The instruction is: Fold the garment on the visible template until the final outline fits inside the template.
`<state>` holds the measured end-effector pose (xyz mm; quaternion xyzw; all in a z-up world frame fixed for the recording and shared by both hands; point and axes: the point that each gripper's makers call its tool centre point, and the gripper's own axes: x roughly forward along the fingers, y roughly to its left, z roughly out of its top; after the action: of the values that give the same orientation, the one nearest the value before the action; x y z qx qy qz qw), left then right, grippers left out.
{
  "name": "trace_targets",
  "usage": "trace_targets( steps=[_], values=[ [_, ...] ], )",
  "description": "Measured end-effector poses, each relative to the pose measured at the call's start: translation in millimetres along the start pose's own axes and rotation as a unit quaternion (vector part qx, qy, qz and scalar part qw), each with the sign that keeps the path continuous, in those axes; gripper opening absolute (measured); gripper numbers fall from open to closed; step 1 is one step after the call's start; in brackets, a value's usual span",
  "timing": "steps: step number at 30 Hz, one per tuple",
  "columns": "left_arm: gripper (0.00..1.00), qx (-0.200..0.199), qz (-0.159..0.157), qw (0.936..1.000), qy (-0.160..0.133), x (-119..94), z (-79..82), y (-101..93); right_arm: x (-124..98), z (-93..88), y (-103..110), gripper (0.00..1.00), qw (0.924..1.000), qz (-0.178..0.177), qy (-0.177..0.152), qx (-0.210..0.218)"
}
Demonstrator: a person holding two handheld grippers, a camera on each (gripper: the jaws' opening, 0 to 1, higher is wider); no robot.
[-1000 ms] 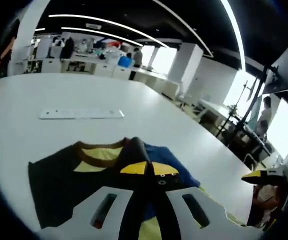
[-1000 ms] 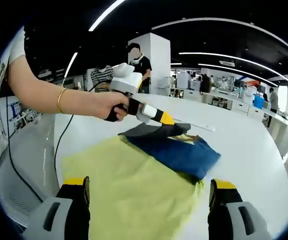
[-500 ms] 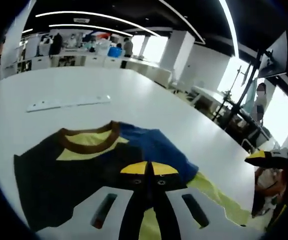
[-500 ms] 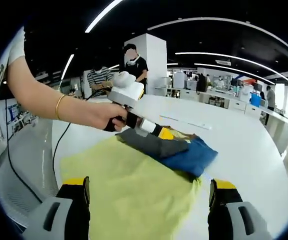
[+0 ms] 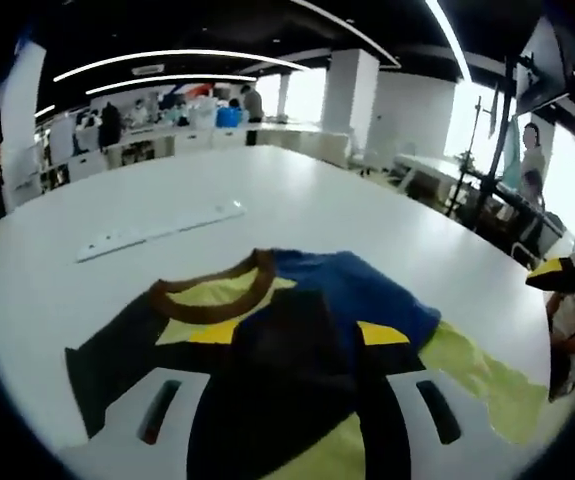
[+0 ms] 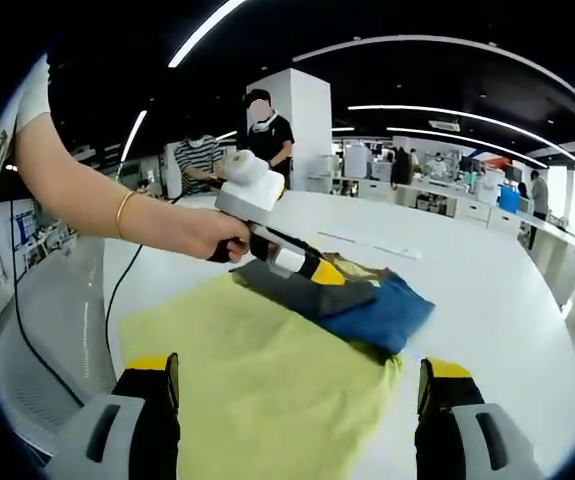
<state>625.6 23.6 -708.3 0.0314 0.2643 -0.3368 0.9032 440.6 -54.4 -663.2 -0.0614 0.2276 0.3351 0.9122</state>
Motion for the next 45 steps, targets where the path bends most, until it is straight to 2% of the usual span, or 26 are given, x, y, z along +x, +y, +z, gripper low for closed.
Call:
trace_targets(
  steps=[2, 5, 11, 16, 19, 21, 26, 28, 30, 34, 39, 45],
  values=[
    [0.40, -0.009, -0.002, 1.0000, 0.003, 2, -2.8, 0.2, 0, -1.2, -1, 0.99, 1.0000, -0.001, 0.001, 0.002],
    [0.36, 0.016, 0.010, 0.9997, 0.017, 6, -9.1, 6.0, -2, -2.8, -3, 0.99, 1.0000, -0.005, 0.002, 0.004],
    [0.27, 0.011, 0.014, 0.9993, 0.033, 12, -19.0, 11.6, -3, -4.0, -6, 0.99, 0.9999, -0.010, 0.002, 0.007],
    [0.20, 0.009, 0.020, 0.9983, 0.053, 11, -29.7, 13.1, -4, -5.4, -7, 0.99, 0.9999, -0.013, 0.002, 0.010],
    [0.17, 0.026, 0.029, 0.9971, 0.065, 11, -35.2, 17.3, -4, -6.0, -6, 0.99, 0.9998, -0.013, 0.002, 0.012],
    [0.16, 0.027, 0.028, 0.9972, 0.064, 11, -34.6, 17.7, -4, -5.8, -5, 0.99, 0.9999, -0.013, 0.002, 0.011],
    [0.09, 0.009, 0.033, 0.9973, 0.065, 12, -34.9, 22.0, -5, -6.7, -8, 0.99, 0.9998, -0.019, 0.005, 0.011],
    [0.05, -0.011, 0.022, 0.9975, 0.066, 12, -34.6, 19.2, -6, -5.5, -10, 0.99, 0.9997, -0.021, 0.002, 0.011],
    [0.04, -0.020, 0.025, 0.9972, 0.068, 11, -34.6, 19.5, -7, -4.6, -12, 0.99, 0.9996, -0.024, 0.000, 0.012],
    [0.02, -0.005, 0.014, 0.9975, 0.069, 6, -30.6, 12.3, -7, -4.1, -14, 0.99, 0.9996, -0.026, 0.000, 0.011],
    [0.02, -0.037, -0.020, 0.9981, 0.044, -1, -16.7, -7.1, -6, -2.0, -13, 0.99, 0.9997, -0.024, -0.003, 0.010],
    [0.02, -0.042, -0.052, 0.9974, 0.026, -4, -1.7, -36.3, -5, -2.0, -9, 0.99, 0.9997, -0.020, -0.003, 0.009]
  ],
)
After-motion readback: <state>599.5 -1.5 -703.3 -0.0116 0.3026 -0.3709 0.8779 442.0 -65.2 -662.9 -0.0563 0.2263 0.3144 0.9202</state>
